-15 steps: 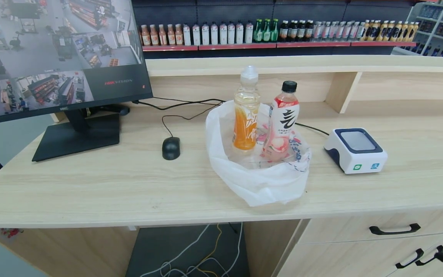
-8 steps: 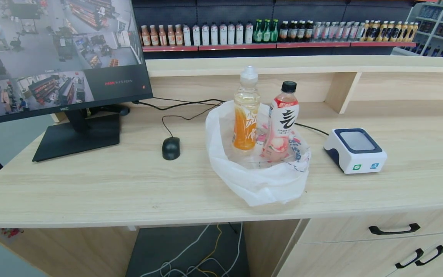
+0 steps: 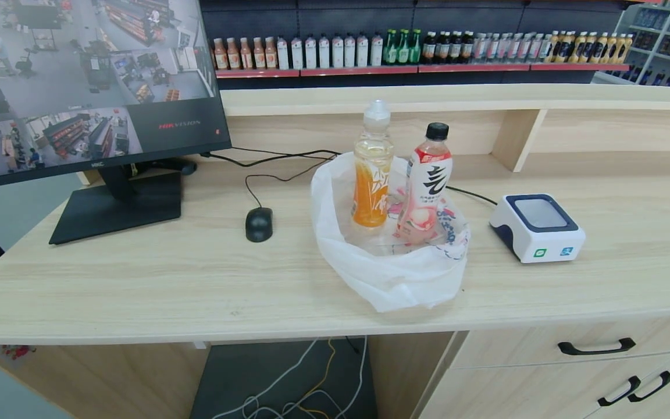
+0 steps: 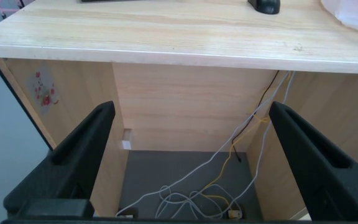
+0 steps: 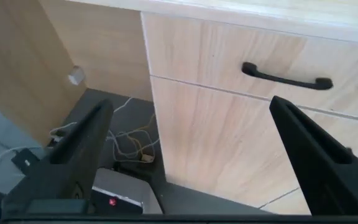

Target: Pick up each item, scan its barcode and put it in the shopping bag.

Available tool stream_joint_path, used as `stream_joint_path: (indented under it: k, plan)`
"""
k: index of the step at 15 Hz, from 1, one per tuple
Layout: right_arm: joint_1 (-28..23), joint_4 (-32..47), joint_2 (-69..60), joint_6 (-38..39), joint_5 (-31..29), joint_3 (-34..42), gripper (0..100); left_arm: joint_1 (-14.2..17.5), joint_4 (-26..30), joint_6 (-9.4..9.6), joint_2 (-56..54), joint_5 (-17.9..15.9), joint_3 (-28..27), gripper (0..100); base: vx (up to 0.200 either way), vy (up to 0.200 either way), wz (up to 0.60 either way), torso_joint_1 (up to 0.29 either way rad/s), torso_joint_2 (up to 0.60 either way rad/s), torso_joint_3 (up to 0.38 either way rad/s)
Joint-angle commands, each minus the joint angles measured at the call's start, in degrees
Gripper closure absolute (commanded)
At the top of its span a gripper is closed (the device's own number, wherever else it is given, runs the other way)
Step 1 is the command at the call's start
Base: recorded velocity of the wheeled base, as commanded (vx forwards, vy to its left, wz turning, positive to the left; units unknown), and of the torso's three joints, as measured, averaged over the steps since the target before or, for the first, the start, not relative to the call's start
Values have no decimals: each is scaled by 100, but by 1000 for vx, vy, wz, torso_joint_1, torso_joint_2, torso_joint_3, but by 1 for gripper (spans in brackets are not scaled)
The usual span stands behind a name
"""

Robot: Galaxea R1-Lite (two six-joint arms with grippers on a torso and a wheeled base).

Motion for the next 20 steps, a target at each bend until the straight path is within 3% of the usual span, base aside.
stream_joint_path:
  k: [1,4,8,12,18,20]
  plan:
    - [-590,5,-91,93,-43,24,0,0,0,-1,0,2,1,0,0,0,0,0,0,0]
    - [-1267,5,-460,102,-43,24,0,0,0,-1,0,2,1,0,0,0,0,0,0,0]
    - [-1240,13,-873,216,-51,16,0,0,0,-1,0,2,1,0,0,0,0,0,0,0]
    - [-1240,13,-873,181,-43,24,0,9,0,-18,0,2,1,0,-200,0,0,8,4,0]
    - [-1240,13,-873,172,-43,24,0,9,0,-18,0,2,1,0,0,0,0,0,0,0]
    - [-1240,13,-873,181,-43,24,0,9,0,-10,0,2,1,0,0,-200,0,2,2,7]
